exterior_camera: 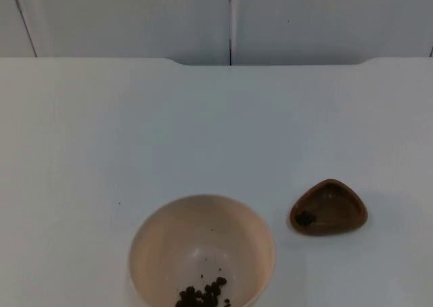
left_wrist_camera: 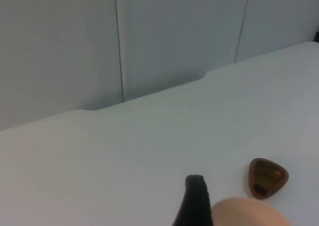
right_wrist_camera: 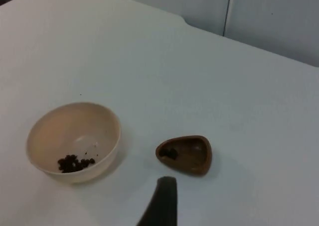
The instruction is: Pick up the bowl with the left hand and pour the coffee beans from the cup into the bowl with the right hand.
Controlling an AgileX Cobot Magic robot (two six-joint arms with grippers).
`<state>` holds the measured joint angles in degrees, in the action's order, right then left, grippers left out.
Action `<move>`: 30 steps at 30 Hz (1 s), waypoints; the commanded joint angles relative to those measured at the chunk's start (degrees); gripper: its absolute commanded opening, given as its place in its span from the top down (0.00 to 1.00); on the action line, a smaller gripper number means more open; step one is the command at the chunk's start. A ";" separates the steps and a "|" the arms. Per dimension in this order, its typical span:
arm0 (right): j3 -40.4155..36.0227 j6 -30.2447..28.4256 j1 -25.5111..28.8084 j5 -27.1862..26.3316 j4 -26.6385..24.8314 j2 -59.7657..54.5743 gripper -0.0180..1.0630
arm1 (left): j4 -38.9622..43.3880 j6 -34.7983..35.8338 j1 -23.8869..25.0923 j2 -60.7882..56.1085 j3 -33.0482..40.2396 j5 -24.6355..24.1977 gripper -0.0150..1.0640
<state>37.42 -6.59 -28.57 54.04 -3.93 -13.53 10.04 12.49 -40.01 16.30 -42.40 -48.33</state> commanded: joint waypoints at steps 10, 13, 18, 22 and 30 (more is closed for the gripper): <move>-6.29 0.98 -0.12 2.93 -0.68 11.53 0.28 | -0.63 2.18 0.04 -12.41 12.08 -1.46 0.40; -6.29 0.98 -0.12 4.88 -0.07 13.53 0.28 | -0.52 3.04 0.04 -15.23 13.85 -1.62 0.40; -6.56 1.39 -0.12 7.62 0.84 13.53 0.28 | -0.36 3.03 0.04 -16.30 13.99 -3.15 0.40; -7.84 1.39 -0.12 7.91 0.99 13.53 0.28 | -0.91 2.91 0.04 -16.30 13.99 -3.15 0.40; -7.84 1.39 -0.12 7.91 1.23 13.53 0.28 | -9.58 -5.02 0.04 -16.30 13.53 -4.02 0.40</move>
<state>29.62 -5.14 -28.66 61.94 -3.00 -0.22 3.48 9.79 -40.01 0.24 -28.63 -51.97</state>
